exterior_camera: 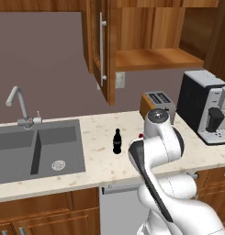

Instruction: Sort all alcoholic drinks to one cabinet, and non-alcoholic drinks to the other.

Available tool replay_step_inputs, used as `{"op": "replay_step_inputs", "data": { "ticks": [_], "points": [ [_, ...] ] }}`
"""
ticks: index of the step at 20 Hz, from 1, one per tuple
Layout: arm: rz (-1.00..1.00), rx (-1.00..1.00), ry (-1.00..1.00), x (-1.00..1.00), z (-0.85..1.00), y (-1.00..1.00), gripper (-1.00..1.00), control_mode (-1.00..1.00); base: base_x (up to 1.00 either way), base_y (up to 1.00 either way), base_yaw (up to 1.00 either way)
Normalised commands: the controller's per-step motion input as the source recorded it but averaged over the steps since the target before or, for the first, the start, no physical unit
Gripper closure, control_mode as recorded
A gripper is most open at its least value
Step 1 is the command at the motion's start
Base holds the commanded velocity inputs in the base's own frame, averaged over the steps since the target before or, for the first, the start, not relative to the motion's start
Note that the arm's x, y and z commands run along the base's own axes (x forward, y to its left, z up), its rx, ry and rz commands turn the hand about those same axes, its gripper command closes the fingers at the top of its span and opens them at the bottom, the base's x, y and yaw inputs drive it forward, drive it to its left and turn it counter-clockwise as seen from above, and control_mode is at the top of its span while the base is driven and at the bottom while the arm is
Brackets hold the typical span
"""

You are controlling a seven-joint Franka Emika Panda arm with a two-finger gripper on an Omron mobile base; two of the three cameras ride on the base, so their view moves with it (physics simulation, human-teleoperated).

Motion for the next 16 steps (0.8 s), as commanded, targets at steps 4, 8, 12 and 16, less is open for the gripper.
{"op": "replay_step_inputs", "data": {
  "ticks": [4,8,12,16],
  "points": [
    [-0.03,0.02,0.0,0.21,-0.19,0.15,-1.0,-1.0,0.0,0.0,0.0],
    [-0.01,0.05,0.0,0.2,-0.04,0.07,-1.0,-1.0,0.0,0.0,0.0],
    [0.0,0.05,0.02,0.48,-0.2,0.0,-1.0,-1.0,0.0,0.0,0.0],
    [0.0,0.04,0.0,0.36,-0.25,0.0,-1.0,-1.0,0.0,0.0,0.0]
  ]
}}
